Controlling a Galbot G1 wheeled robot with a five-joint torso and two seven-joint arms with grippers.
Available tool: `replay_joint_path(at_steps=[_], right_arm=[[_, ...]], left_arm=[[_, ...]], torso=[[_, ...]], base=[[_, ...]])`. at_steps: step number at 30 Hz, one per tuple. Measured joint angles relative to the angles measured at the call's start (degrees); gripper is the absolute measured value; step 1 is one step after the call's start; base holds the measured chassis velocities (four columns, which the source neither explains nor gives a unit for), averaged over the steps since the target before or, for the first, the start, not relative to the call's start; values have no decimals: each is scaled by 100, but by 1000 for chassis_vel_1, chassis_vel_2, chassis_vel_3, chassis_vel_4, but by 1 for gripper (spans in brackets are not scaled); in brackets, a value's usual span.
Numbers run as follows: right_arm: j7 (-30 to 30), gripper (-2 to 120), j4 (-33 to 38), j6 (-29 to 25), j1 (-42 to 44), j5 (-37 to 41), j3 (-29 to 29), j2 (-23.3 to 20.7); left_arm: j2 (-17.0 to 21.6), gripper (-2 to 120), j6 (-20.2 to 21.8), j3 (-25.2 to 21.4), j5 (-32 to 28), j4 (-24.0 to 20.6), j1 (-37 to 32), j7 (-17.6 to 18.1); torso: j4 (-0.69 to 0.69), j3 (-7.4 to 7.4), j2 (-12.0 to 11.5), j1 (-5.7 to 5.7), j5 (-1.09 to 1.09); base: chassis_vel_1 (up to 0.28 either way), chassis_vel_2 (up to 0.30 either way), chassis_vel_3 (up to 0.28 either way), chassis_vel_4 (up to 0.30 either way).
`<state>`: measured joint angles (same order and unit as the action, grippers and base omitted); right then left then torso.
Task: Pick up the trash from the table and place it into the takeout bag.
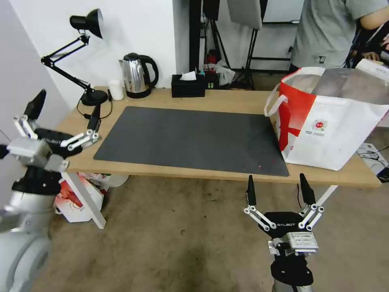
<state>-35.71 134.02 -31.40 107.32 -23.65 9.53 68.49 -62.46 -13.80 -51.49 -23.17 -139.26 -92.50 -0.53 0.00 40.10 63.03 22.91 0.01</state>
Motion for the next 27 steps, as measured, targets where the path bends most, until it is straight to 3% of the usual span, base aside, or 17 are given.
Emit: replay_joint_path(at_steps=[8, 16, 27], right_arm=[[0, 100, 0, 0, 0, 0, 0, 0], [0, 100, 0, 0, 0, 0, 0, 0], [0, 100, 0, 0, 0, 0, 0, 0]], left_arm=[[-515, 100, -245, 37, 386, -126, -481, 15], [-1142, 100, -925, 631, 1081, -13, -1035, 47], [-1127, 100, -1387, 1062, 1281, 180, -1477, 24]], torso=[[-1, 0, 0, 0, 0], [-1, 0, 0, 1, -1], [-1, 0, 0, 1, -1]], base=[[0, 0, 0, 0], [0, 0, 0, 0], [0, 0, 0, 0]])
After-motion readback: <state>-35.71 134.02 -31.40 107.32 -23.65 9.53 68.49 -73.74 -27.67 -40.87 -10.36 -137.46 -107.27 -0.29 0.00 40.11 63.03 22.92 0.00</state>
